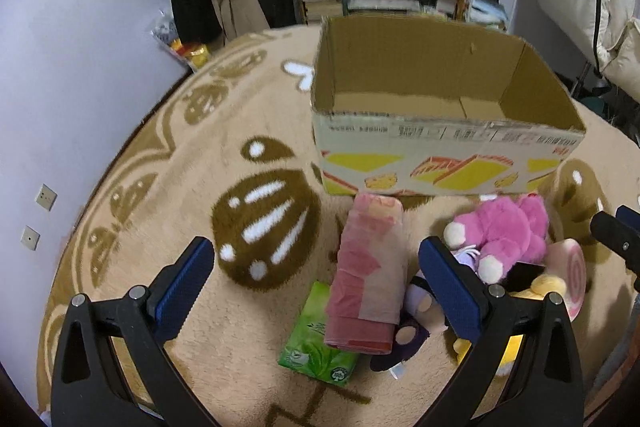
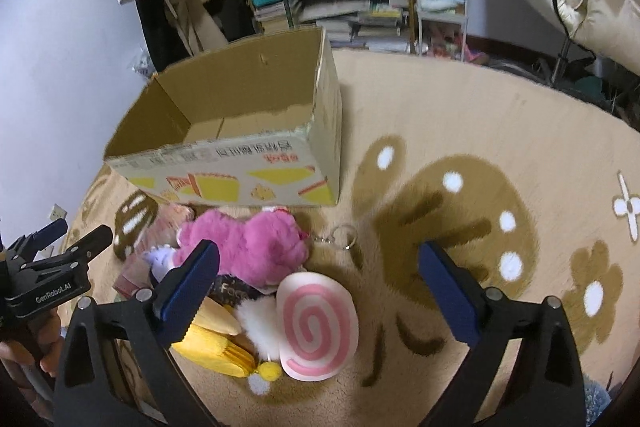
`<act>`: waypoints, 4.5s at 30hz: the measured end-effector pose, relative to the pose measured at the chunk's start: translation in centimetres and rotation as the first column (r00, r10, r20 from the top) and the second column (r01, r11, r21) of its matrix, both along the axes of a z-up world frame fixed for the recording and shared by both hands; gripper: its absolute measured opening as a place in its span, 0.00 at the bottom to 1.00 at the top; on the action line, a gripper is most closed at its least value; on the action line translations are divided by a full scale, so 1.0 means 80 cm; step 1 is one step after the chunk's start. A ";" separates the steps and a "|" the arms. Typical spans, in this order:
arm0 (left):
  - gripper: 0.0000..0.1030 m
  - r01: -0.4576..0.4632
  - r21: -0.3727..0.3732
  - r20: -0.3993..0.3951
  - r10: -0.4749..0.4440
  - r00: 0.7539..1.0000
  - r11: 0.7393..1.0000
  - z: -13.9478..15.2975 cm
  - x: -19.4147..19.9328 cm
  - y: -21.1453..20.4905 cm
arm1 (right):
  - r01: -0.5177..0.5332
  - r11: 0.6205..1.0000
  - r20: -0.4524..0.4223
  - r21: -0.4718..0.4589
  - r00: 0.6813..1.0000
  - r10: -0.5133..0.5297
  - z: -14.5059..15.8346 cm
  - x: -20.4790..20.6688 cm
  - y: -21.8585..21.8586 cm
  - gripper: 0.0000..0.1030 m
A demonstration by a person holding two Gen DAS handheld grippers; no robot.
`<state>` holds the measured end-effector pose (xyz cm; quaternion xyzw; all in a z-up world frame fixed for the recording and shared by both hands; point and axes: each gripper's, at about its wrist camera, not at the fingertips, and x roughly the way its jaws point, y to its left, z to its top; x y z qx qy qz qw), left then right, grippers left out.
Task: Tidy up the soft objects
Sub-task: 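Grasp the pink towel roll with the left tool while the right grasps the swirl cushion, then carry the towel roll with the left tool while the right carries the cushion to the box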
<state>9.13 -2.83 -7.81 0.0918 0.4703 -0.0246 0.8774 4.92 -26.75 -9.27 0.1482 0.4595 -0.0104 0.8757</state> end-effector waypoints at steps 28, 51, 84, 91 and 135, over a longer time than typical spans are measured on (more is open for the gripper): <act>0.96 -0.008 -0.053 -0.232 -0.005 0.973 0.999 -0.071 0.034 0.010 | -0.044 0.990 -0.186 0.135 0.980 0.069 -0.057 0.017 0.003 0.46; 0.39 0.002 -0.156 -0.253 -0.042 0.967 0.988 -0.078 0.033 0.011 | 0.017 0.993 -0.142 0.118 0.990 0.000 -0.047 0.014 -0.011 0.42; 0.17 0.007 -0.093 0.150 0.007 0.989 0.996 0.045 -0.047 0.015 | -0.042 0.995 0.178 0.087 0.984 0.026 0.030 -0.015 0.000 0.26; 0.17 0.045 -0.048 0.315 -0.027 0.949 0.998 0.087 -0.057 0.009 | -0.070 0.997 0.342 0.035 0.938 0.054 0.075 -0.028 0.007 0.26; 0.18 0.180 -0.114 0.320 -0.135 0.938 0.977 0.064 0.055 -0.036 | -0.118 0.993 0.492 0.008 0.865 0.099 0.090 0.078 0.011 0.26</act>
